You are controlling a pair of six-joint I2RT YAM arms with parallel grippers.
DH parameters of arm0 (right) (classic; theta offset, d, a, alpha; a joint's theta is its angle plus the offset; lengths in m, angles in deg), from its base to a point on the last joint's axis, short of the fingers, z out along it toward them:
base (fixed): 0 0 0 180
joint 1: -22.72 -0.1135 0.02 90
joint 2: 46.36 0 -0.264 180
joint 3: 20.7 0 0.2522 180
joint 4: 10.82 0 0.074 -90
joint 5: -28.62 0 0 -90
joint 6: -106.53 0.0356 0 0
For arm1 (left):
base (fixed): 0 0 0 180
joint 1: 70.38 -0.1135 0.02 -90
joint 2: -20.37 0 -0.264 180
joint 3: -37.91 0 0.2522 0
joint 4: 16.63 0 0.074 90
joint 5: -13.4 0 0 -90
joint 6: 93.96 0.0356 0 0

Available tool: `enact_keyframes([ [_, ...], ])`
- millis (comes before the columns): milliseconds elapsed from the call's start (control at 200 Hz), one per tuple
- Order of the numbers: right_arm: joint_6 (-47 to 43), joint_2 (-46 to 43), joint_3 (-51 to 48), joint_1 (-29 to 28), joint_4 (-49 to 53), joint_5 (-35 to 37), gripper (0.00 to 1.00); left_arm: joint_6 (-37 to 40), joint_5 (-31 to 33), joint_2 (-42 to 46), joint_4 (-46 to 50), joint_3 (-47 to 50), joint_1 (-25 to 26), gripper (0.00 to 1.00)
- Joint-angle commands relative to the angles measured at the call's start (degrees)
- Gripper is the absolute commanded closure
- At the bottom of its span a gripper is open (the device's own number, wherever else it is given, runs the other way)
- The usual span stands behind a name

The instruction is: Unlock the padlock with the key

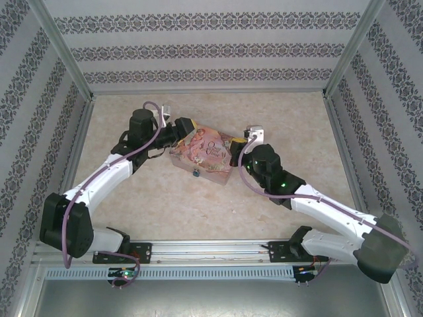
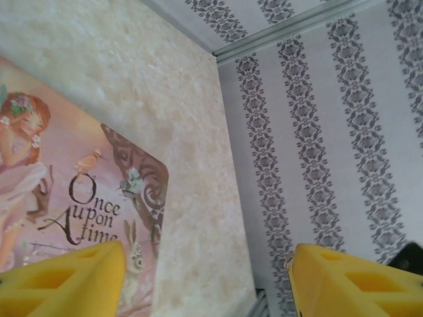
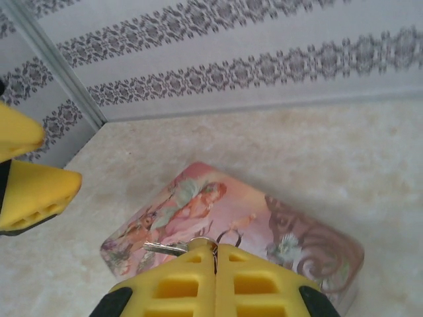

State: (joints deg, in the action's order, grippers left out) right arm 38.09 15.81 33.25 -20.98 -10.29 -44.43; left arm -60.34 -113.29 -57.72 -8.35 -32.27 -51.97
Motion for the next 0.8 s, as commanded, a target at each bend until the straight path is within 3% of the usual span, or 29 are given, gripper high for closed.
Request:
enact_keyframes([
  [0,-14.93,1.40,2.35,-2.17,-6.18,5.84,1.00,-11.94,1.77,-0.43,3.15,-1.79,1.17,0.32],
  [165,-26.89,4.10,2.20,-3.82,-12.91,6.32,1.00,-27.05,5.71,0.92,-4.01,1.93,2.35,0.28],
  [245,-32.44,5.42,2.09,-4.27,-15.86,5.50,1.00,-36.87,4.80,0.16,-7.74,3.53,2.79,0.28],
  [305,-36.31,6.53,2.46,-4.58,-17.15,4.77,1.00,-41.42,3.31,-0.72,-4.82,2.57,3.10,0.28],
  [480,-44.25,9.48,4.09,-4.99,-18.66,4.25,1.00,-43.27,2.73,-1.19,14.17,-5.05,5.10,0.29],
  [794,-51.85,12.93,5.90,-6.29,-19.37,3.62,1.00,-54.31,4.86,0.35,10.44,-3.32,6.76,0.30],
])
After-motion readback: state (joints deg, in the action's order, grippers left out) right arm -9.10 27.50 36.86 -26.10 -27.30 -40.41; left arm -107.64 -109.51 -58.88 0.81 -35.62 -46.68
